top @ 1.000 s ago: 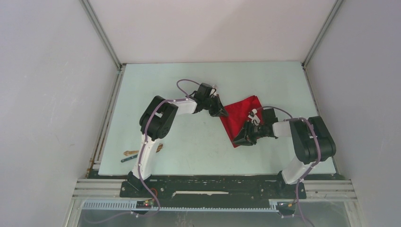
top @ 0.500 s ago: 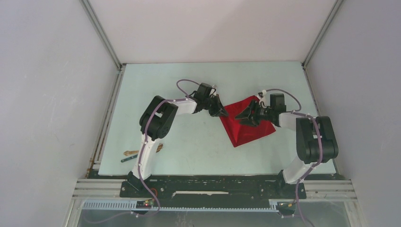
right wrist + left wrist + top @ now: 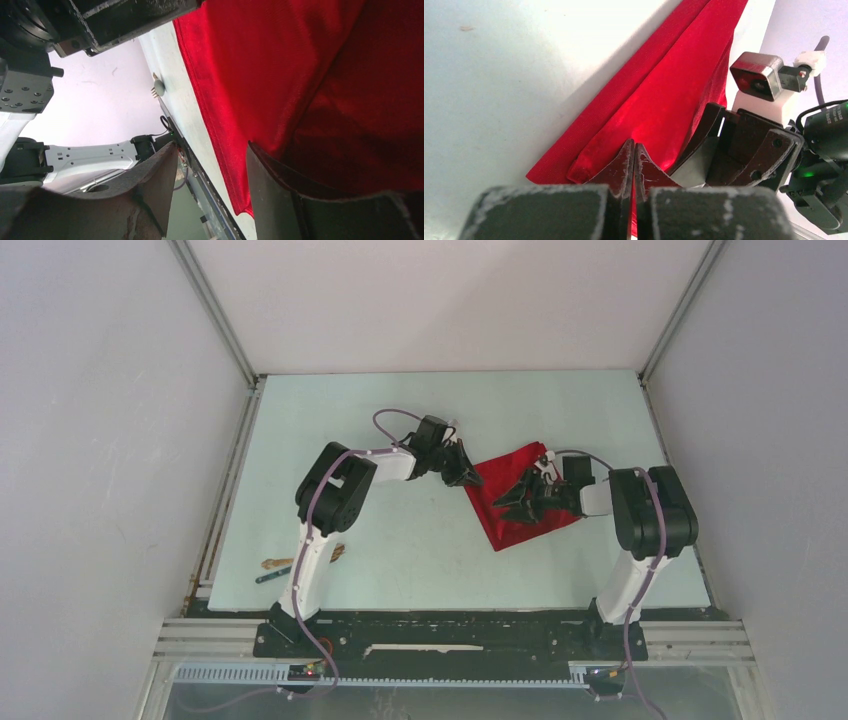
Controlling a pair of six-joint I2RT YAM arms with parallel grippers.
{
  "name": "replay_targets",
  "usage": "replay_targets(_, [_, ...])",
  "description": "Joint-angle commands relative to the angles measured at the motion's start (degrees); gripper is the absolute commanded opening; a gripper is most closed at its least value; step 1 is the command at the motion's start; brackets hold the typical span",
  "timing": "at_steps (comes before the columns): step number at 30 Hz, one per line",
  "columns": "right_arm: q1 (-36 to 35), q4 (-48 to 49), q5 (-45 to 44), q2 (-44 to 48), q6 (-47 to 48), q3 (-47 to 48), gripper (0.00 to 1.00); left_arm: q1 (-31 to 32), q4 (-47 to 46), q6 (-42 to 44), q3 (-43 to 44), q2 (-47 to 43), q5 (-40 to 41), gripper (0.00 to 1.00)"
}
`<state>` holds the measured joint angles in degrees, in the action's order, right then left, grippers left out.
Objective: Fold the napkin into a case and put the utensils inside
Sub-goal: Smooth out the upper triangle-folded napkin at the center of the board.
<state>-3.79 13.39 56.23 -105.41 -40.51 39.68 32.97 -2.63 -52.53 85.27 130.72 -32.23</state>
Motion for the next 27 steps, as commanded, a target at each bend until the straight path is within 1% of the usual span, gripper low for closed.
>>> replay_targets(1, [3.19,7.44,1.17,-1.99,-3.15,-0.13,0.61,-0.37,-0.66,0.15,-1.15,1.13,0.33,0.00])
replay_targets(3, [5.30,10.72,1.75,-3.16,-5.83,0.14,0.62,-0.42,-0.69,0.23,-1.12,1.14,0.29,0.00])
replay_targets(8, [7.48,14.22,2.08,-6.50,-9.01,2.94,0.63,-0.36,-0.71,0.15,-1.12,1.29,-0.09,0.00])
replay_targets(12, [8.53,14.75,2.19,-8.57,-10.56,5.81,0.63,-0.39,-0.71,0.24,-1.18,1.29,-0.46,0.00])
replay_targets(15, [8.43,15.40,2.53,-8.23,-11.46,7.03,0.63,-0.38,-0.71,0.19,-1.03,1.38,-0.55,0.00])
replay_targets(18, [7.91,14.25,3.61,-6.77,-12.10,7.78,0.64,-0.42,-0.68,0.15,-1.07,1.42,-0.64,0.00])
replay_targets(20, [7.18,13.51,4.56,-4.22,-12.04,7.53,0.64,-0.37,-0.71,0.19,-1.07,1.47,-0.77,0.00])
replay_targets(23, [6.61,10.68,2.28,-1.37,-10.56,7.86,0.66,-0.37,-0.77,-0.02,-1.08,1.48,-0.90,0.00])
replay_targets(25, [6.52,9.42,1.66,-2.56,-10.47,10.19,0.67,-0.36,-0.79,-0.03,-1.03,1.47,-0.91,0.00])
replay_targets(27, [6.56,9.70,2.78,-4.11,-11.64,11.90,0.65,-0.36,-0.78,0.05,-0.90,1.55,-0.92,0.00])
